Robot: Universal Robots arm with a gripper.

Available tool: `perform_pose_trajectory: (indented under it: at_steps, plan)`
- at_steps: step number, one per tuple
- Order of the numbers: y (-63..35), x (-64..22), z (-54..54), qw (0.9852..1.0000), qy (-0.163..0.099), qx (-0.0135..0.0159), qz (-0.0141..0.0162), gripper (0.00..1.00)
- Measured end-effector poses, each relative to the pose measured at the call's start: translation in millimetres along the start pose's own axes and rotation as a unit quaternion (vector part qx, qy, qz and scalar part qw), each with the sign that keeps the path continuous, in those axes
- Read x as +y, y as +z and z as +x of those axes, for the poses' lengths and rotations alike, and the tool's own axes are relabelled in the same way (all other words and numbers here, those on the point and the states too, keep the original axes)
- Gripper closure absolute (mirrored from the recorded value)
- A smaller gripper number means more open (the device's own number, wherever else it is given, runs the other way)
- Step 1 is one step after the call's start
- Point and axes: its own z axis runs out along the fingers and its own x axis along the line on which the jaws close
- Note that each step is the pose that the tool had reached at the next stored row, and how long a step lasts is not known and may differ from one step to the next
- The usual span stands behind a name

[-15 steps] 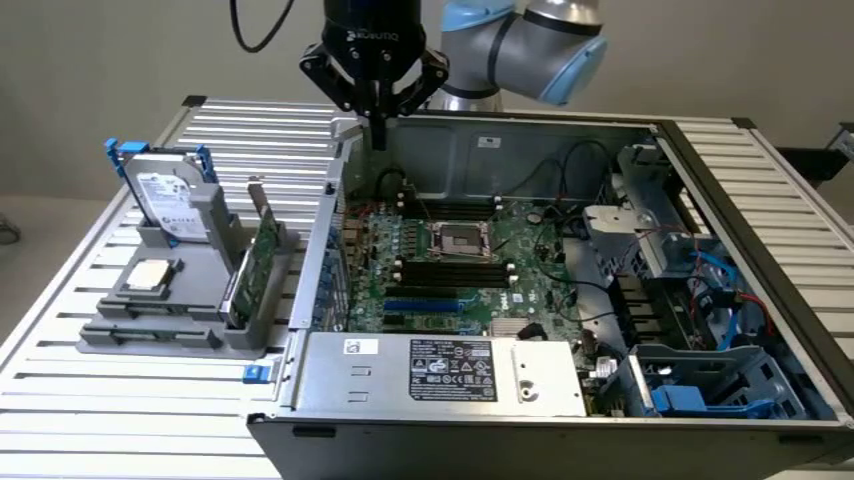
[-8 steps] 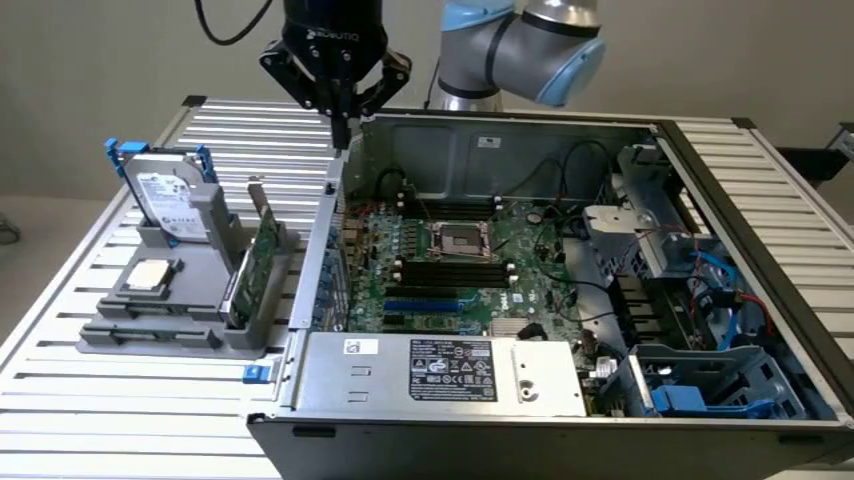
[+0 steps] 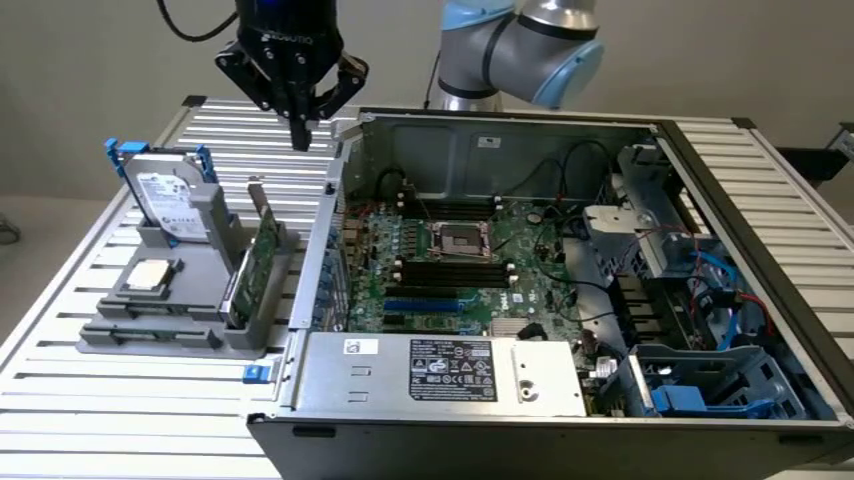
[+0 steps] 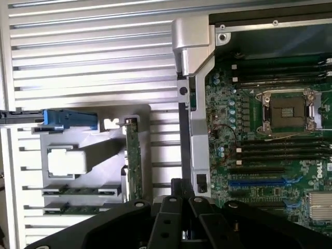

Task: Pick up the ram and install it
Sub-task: 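Reach for the ram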

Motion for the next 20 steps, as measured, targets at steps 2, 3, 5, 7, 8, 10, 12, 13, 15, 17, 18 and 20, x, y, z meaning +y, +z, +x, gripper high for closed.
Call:
perform_pose_trajectory:
  at_steps: [2,3,5,7,8,10,12,13,15,17,18,20]
  plan:
    - [2.7,-0.8,8.9,1.0000,0.000,0.0000,0.0000,0.89]
    - [3.9,-1.1,13.4,1.0000,0.000,0.0000,0.0000,0.89]
    - [5.9,-1.9,22.2,1.0000,0.000,0.0000,0.0001,0.89]
    - [7.9,-2.6,31.4,1.0000,0.000,0.0000,0.0000,0.89]
    - [8.6,-3.0,35.9,1.0000,0.000,0.0000,0.0000,0.89]
    - [9.8,-3.7,44.7,1.0000,0.000,0.0000,0.0000,0.89]
    - [11.0,-4.6,53.9,1.0000,0.000,0.0000,0.0000,0.89]
    - [11.5,-5.1,58.3,1.0000,0.000,-0.0001,0.0000,0.89]
    - [12.5,-6.1,67.2,1.0000,0.000,-0.0001,0.0000,0.89]
    - [13.6,-7.1,76.2,1.0000,0.000,-0.0002,0.0000,0.89]
    - [14.1,-7.7,80.6,1.0000,0.000,-0.0003,0.0000,0.89]
    - [15.3,-9.1,89.8,1.0000,0.000,-0.0006,0.0000,0.89]
